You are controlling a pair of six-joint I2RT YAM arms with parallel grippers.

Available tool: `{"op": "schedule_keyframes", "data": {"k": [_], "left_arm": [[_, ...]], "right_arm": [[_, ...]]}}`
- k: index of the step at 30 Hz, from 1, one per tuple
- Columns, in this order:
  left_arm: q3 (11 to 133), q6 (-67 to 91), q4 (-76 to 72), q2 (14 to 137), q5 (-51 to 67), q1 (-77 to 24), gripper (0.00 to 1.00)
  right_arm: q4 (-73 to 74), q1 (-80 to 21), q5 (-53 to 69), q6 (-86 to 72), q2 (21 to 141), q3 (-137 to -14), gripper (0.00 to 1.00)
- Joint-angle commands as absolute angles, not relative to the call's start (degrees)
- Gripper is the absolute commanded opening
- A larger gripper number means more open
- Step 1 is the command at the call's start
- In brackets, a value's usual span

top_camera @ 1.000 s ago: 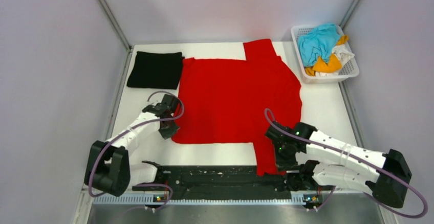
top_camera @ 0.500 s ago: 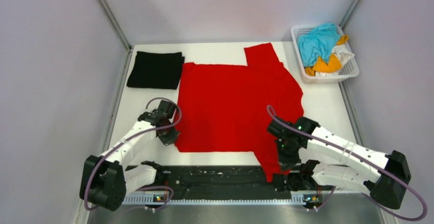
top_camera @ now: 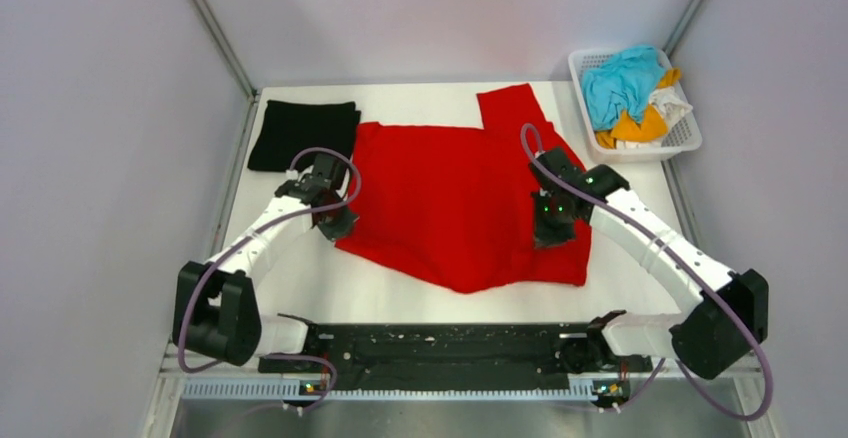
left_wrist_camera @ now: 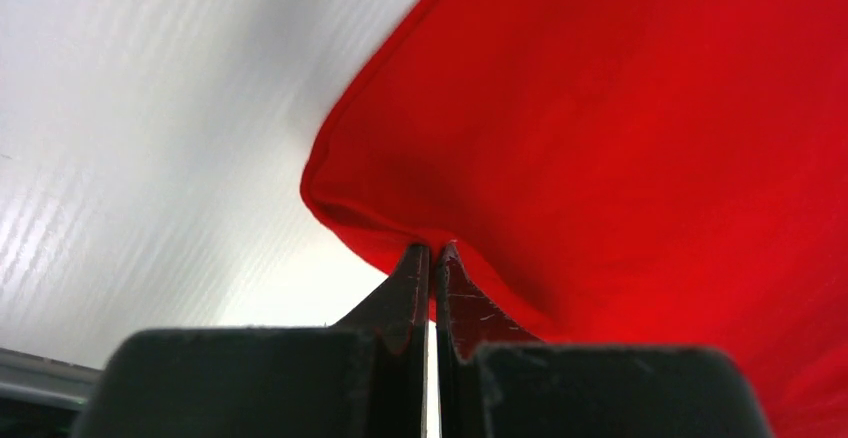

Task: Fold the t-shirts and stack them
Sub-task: Fold the flattened tshirt in 1/3 of the way

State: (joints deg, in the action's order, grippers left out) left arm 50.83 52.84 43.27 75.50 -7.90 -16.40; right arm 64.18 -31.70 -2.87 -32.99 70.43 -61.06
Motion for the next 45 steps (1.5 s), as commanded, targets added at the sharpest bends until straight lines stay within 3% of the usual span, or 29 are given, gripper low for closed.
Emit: {"op": "schedule_keyframes", "data": {"k": [1, 22, 36, 45], "left_arm": [[54.9, 51.7, 40.8, 77.3, -9.5, -13.4, 0.00], [64.1, 47.8, 39.1, 87.8, -11.1, -8.3, 0.00], [66.4, 44.6, 36.9, 93.6, -10.3, -8.1, 0.00], [67.1, 45.0, 37.3, 95.0, -11.6, -7.7, 0.00]], "right_arm": [[60.6, -27.5, -5.2, -27.8, 74.0, -66.7, 0.00], [54.0, -17.6, -4.7, -21.4, 86.8, -78.1, 0.00], [53.9, -17.4, -4.0, 7.1, 96.1, -85.7, 0.00], [56.0, -15.8, -4.6, 8.5, 105.9, -95.7, 0.00]]}}
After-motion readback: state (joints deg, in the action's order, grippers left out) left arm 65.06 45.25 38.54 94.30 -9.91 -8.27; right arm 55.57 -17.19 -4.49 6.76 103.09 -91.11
